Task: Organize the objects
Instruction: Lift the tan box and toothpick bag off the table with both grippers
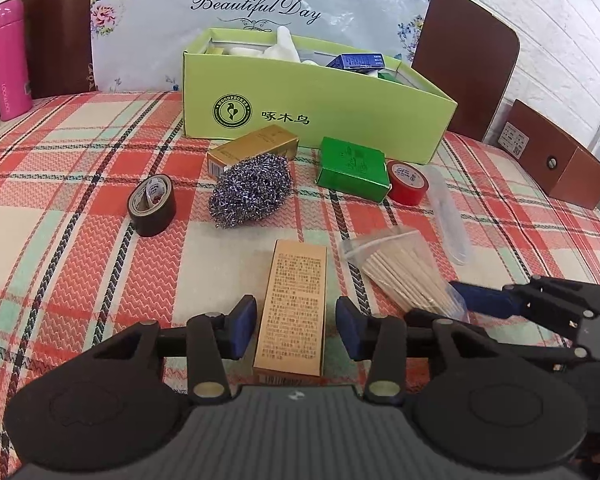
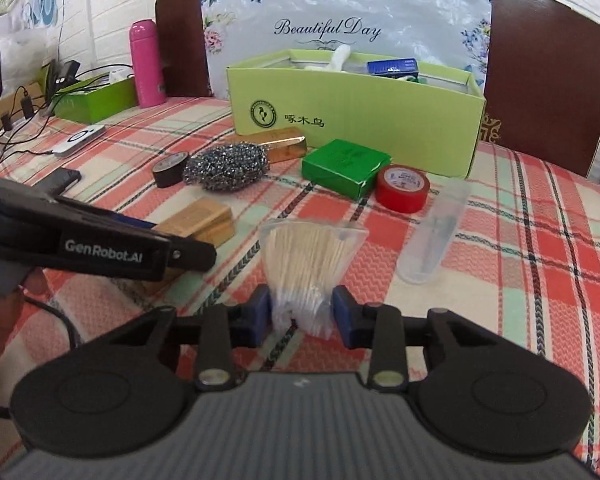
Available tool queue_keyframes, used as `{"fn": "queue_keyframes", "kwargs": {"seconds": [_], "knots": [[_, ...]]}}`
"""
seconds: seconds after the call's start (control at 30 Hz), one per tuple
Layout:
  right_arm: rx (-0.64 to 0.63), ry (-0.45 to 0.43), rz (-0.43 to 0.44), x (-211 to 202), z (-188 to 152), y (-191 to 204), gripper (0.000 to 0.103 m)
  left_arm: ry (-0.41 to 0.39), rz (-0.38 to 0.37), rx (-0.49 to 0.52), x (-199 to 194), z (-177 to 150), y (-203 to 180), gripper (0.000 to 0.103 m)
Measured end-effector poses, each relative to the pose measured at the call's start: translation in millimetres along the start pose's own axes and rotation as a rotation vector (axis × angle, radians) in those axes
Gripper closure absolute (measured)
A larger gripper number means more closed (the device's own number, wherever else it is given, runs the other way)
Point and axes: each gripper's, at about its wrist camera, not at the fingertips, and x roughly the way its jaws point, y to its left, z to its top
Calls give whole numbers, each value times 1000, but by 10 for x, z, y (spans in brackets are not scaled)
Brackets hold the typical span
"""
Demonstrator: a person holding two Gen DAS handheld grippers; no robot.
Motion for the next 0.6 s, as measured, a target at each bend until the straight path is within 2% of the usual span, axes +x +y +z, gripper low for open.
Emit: {"fn": "queue_keyframes", "kwargs": {"seconds": [0.03,0.07,0.13,0.17,0.3,0.37,0.43,0.5,0.6], "knots": [[3,-3,-9,25,16,4,59,4,2,0,2,7,-1,56],[13,-5,-20,58,39,10,54,6,3,-5,1,12,5,61],[30,4,-6,123,69,21,53,10,0,-21,0,17,27,62],[39,7,-5,140,66,35,49,8,-2,-22,-3,11,32,62],[27,-8,-32,123,3,135,49,-7,17,15,-4,-32,-24,59],[38,-14,-34,103,-25,153,49,-10,40,51,-4,-44,-71,67],[33,-16,-26,80,-40,174,56,-7,46,69,-18,-46,-81,71],[33,-20,-7,43,-44,193,75,-2,35,49,-49,-41,-63,71],[63,-36,-25,-13,-49,206,81,2,12,25,-116,-25,-43,71]]}}
